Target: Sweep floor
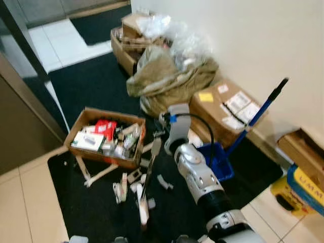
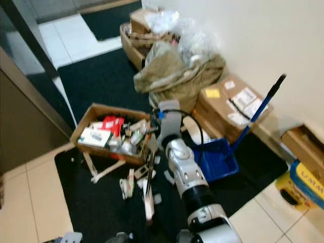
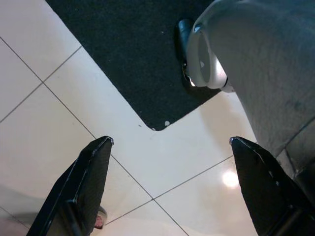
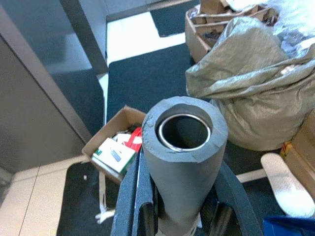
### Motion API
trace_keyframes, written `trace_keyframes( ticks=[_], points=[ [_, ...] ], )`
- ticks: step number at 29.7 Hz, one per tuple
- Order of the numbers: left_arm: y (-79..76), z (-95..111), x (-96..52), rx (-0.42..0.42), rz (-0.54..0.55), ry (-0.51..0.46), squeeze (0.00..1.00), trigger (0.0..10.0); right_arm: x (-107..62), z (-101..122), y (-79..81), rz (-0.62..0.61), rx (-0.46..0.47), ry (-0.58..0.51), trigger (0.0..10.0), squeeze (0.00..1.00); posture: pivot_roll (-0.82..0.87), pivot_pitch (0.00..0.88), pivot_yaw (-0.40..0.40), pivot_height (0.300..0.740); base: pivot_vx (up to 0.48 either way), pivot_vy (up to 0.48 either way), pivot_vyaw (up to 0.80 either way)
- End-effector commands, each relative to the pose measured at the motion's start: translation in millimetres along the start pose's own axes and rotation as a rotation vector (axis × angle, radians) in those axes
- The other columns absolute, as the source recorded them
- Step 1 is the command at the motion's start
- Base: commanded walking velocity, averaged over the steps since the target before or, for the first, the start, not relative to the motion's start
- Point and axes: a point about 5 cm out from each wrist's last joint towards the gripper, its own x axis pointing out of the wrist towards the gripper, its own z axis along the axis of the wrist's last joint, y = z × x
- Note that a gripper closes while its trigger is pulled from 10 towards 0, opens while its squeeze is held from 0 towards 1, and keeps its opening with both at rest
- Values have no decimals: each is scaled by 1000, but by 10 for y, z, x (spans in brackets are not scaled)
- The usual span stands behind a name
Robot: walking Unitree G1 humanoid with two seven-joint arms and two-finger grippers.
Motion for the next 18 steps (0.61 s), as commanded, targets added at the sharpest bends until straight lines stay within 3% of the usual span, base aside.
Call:
trace_keyframes(
  ticks=[1,10,18],
  points=[
    [75,-106,-45,-5,12,22,0,10000,14,16,-38,-30,-36,-26,10000,0,8,298,18,740,0,0,0],
    [187,-148,-86,0,25,21,0,10000,118,333,-283,-147,-96,-171,10000,0,41,285,15,740,0,0,0],
    [186,-105,-73,-6,32,5,0,10000,152,374,-524,-273,-204,-135,10000,0,44,255,5,740,0,0,0]
  ],
)
